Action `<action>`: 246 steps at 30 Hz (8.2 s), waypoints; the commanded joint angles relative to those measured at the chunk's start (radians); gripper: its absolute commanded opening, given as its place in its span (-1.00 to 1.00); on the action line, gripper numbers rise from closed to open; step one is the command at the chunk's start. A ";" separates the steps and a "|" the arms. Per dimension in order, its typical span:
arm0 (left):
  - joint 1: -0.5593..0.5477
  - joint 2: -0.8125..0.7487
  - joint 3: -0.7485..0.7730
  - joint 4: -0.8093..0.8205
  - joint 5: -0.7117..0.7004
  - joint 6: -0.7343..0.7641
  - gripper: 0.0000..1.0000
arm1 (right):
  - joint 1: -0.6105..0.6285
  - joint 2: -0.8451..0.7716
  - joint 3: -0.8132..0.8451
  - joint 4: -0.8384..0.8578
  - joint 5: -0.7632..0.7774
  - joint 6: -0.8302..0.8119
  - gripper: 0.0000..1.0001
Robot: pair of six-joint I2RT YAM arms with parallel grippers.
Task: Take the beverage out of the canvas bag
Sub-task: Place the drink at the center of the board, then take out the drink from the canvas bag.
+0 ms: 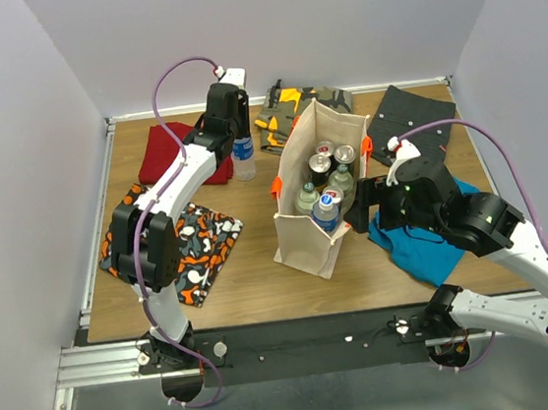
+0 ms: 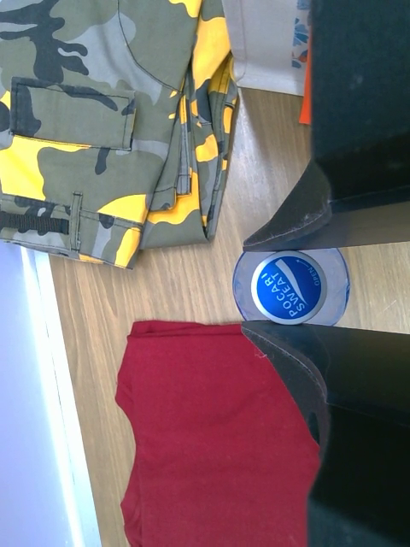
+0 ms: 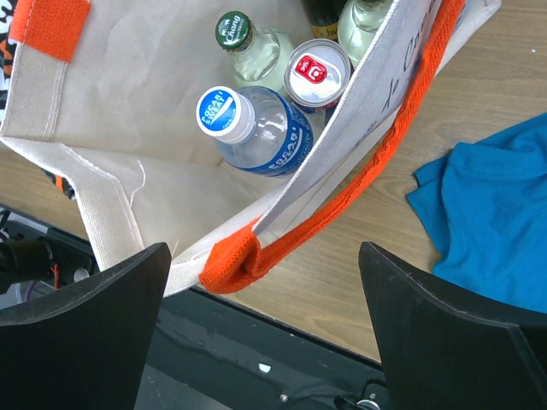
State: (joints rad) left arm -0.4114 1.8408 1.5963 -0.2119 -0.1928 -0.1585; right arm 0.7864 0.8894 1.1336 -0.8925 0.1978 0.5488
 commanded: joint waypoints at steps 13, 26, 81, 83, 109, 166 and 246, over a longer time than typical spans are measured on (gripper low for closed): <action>0.005 -0.077 -0.024 0.040 -0.048 0.005 0.29 | 0.007 -0.006 -0.009 0.000 0.021 -0.012 1.00; 0.002 -0.303 -0.073 -0.082 0.009 -0.061 0.98 | 0.007 -0.012 -0.050 0.006 0.081 -0.007 1.00; -0.635 -0.264 -0.059 -0.442 0.016 -0.133 0.98 | 0.007 -0.073 -0.038 0.044 0.350 0.045 1.00; -0.636 -0.253 -0.052 -0.443 0.013 -0.142 0.98 | 0.007 -0.078 -0.038 0.041 0.353 0.045 1.00; -0.635 -0.132 0.079 -0.500 0.029 -0.153 0.52 | 0.008 -0.102 -0.041 0.026 0.359 0.049 1.00; -0.633 -0.123 0.037 -0.520 0.019 -0.179 0.04 | 0.007 -0.119 -0.052 0.023 0.338 0.049 1.00; -0.635 -0.272 0.215 -0.641 0.085 -0.153 -1.00 | 0.007 -0.119 -0.055 0.035 0.278 0.059 1.00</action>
State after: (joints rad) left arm -1.0412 1.6363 1.7412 -0.8852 -0.1253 -0.3218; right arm 0.7864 0.7757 1.0725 -0.8570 0.4831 0.5922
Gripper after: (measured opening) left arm 0.431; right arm 0.998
